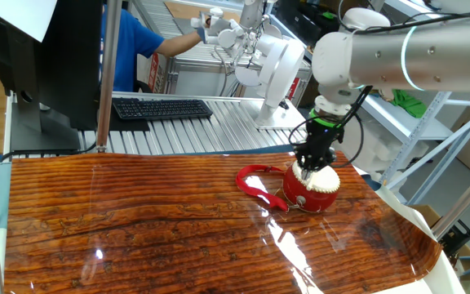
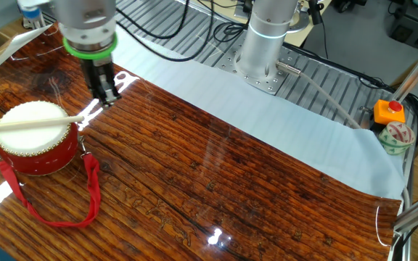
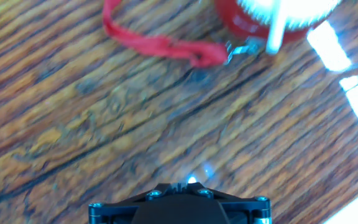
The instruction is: Play the drum
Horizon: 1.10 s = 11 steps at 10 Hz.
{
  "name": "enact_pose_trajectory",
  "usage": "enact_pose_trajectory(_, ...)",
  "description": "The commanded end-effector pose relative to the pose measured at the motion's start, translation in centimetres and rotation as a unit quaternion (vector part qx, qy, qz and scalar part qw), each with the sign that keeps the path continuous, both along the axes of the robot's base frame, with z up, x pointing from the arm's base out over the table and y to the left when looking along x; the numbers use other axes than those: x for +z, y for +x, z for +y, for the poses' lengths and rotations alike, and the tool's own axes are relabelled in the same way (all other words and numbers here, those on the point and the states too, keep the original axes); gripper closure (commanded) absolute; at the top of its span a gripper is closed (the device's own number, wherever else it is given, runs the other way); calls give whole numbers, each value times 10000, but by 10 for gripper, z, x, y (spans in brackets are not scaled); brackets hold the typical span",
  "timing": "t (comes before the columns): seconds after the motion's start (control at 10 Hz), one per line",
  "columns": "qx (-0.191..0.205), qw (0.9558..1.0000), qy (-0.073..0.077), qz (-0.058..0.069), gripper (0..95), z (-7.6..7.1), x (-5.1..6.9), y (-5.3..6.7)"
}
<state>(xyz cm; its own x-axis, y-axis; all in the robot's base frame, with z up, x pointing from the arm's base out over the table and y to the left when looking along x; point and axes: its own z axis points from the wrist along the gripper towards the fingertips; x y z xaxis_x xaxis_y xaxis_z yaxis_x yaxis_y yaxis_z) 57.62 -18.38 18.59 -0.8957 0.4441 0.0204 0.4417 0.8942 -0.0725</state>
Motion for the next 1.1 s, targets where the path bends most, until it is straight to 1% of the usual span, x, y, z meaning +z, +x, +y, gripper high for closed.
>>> enact_pose_trajectory(0.1, -111, 9999, -32, -41, 950, -7, -11, 0)
enact_pose_trajectory(0.3, -49, 9999, -23, -111, 950, -12, -21, -2)
enact_pose_trajectory(0.4, -8, 9999, -7, -117, 950, -13, -26, -1)
enact_pose_trajectory(0.5, 18, 9999, 12, -113, 950, -13, -28, -1)
enact_pose_trajectory(0.6, 43, 9998, 190, -79, 950, -13, -28, 0)
enact_pose_trajectory(0.7, 37, 9996, 284, -77, 950, -13, -28, 0)
enact_pose_trajectory(0.8, -15, 9995, 294, -77, 950, -13, -27, -1)
enact_pose_trajectory(1.1, -76, 9995, 301, -44, 950, -12, -29, -1)
